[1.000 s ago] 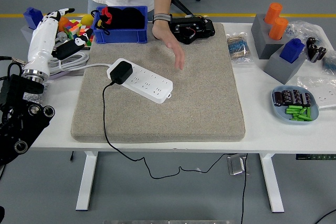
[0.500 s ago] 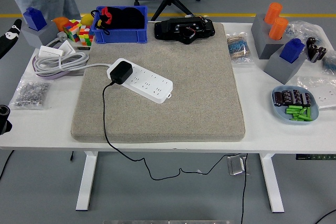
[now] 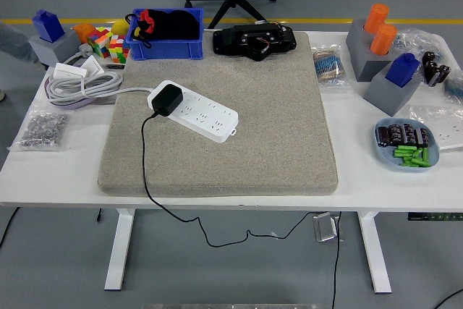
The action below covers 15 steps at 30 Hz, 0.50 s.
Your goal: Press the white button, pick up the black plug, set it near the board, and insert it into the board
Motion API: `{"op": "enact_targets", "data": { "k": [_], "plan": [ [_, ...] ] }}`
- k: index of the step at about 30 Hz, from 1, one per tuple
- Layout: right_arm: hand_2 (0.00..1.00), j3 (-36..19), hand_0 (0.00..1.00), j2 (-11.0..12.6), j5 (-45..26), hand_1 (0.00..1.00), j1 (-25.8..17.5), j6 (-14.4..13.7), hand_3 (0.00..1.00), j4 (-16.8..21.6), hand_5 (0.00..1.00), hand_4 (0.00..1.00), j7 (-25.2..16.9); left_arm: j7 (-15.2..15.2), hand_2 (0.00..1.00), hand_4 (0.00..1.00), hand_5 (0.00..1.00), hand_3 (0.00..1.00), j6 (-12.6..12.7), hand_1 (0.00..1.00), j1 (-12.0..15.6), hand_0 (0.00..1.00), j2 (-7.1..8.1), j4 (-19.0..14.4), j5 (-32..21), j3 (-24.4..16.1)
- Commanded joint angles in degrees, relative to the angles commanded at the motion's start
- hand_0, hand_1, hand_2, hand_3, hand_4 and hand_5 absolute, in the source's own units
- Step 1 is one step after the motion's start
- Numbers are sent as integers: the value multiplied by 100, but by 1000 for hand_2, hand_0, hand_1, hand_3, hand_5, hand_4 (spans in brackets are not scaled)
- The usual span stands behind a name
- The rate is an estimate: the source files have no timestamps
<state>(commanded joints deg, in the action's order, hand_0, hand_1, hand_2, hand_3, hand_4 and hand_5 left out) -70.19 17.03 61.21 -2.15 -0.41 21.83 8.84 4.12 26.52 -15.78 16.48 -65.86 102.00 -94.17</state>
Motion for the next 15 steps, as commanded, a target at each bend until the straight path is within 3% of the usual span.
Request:
{"op": "enact_targets", "data": {
  "k": [15],
  "plan": [
    [648,-166,776,-13,68,674,43,12,609,6,419,655,13,-92,877,808,564,810,-116,933,81,960,-86,-218,12,-218]
  ]
}}
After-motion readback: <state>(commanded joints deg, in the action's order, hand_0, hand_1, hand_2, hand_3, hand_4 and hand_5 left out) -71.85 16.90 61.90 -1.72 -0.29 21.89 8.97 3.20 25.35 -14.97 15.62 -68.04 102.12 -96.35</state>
